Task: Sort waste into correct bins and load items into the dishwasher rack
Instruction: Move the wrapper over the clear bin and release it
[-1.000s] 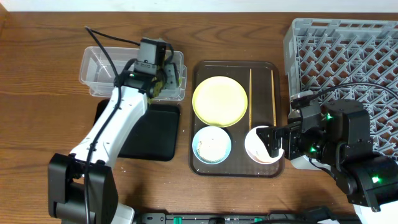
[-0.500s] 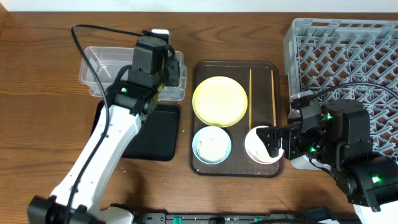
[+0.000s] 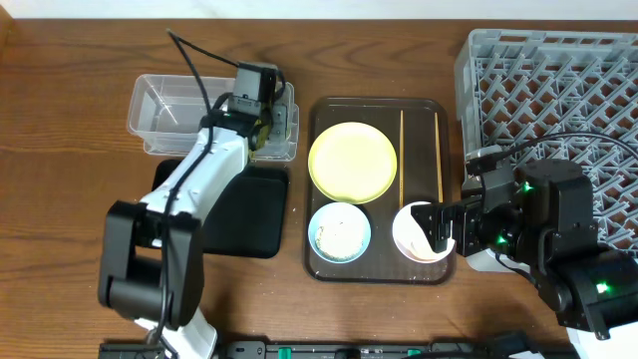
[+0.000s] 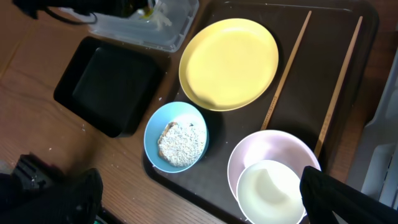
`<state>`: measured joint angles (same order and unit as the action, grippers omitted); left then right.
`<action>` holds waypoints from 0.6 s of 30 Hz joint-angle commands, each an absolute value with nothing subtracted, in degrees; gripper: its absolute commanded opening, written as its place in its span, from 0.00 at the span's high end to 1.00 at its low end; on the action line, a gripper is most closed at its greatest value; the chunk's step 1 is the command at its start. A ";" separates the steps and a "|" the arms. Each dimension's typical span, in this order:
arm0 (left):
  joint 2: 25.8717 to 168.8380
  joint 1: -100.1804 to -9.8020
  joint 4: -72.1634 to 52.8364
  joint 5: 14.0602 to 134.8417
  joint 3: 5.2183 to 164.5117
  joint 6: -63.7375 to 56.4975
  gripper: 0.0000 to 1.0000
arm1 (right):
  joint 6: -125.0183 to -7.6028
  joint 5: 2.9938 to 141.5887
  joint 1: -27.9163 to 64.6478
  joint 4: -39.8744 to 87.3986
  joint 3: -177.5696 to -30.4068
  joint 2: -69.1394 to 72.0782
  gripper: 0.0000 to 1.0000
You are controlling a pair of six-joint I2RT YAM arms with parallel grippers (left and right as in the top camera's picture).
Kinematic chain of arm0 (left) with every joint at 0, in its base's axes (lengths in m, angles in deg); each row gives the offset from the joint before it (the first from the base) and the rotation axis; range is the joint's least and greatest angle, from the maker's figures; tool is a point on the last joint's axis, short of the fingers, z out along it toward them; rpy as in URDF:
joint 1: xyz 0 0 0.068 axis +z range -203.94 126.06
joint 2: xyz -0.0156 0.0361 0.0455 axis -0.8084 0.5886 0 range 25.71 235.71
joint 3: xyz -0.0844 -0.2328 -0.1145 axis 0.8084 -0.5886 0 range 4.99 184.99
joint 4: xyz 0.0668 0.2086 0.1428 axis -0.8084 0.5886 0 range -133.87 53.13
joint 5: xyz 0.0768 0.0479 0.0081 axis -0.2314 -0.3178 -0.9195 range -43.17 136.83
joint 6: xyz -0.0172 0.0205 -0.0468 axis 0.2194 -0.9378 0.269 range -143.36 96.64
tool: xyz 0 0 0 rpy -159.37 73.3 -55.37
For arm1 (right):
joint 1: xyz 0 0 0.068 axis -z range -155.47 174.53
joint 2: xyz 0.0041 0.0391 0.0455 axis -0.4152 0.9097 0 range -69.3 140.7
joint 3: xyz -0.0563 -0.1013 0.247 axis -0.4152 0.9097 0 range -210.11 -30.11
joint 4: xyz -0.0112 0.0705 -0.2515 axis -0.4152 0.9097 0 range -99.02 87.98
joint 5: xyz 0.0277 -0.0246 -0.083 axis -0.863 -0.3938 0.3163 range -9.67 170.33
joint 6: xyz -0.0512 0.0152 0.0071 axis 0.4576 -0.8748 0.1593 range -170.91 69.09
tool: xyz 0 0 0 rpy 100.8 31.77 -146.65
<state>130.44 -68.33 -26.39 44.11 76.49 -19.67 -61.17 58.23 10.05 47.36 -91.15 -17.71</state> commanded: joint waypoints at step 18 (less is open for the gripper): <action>114.11 -66.61 -22.15 50.85 78.09 -18.32 0.53 | -61.59 57.79 9.87 47.84 -92.02 -17.97 0.01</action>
